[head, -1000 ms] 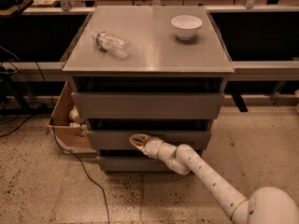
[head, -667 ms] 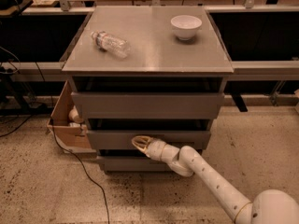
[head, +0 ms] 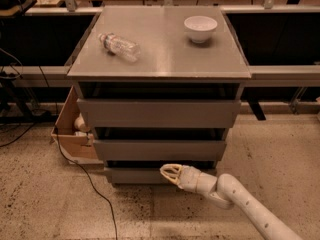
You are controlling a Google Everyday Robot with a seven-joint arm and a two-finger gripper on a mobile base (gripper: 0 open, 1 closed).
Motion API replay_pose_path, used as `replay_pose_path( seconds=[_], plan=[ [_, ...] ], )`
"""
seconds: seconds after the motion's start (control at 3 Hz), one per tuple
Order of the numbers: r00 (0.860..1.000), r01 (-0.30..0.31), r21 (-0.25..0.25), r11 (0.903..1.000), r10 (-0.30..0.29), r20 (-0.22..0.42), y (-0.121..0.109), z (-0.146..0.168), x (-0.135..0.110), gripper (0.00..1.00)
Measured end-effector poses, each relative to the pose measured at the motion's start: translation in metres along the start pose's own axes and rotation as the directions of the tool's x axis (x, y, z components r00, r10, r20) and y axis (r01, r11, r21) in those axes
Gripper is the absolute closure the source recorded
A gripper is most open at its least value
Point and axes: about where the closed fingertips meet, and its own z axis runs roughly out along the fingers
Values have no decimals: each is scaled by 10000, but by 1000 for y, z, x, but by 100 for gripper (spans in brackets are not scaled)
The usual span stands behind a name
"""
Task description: Close middle drawer
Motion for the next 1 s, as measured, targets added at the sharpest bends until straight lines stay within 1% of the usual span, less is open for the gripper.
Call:
replay_pose_path(
  seconds=[0.33, 0.67, 1.0],
  plan=[
    [9984, 387, -91, 9992, -390, -400, 16, -67, -16, 100],
    [9894, 1022, -104, 9947, -1027, -1026, 26, -139, -49, 100],
    [9825, 1332, -17, 9911, -1322, -1314, 29, -171, -69, 100]
  ],
)
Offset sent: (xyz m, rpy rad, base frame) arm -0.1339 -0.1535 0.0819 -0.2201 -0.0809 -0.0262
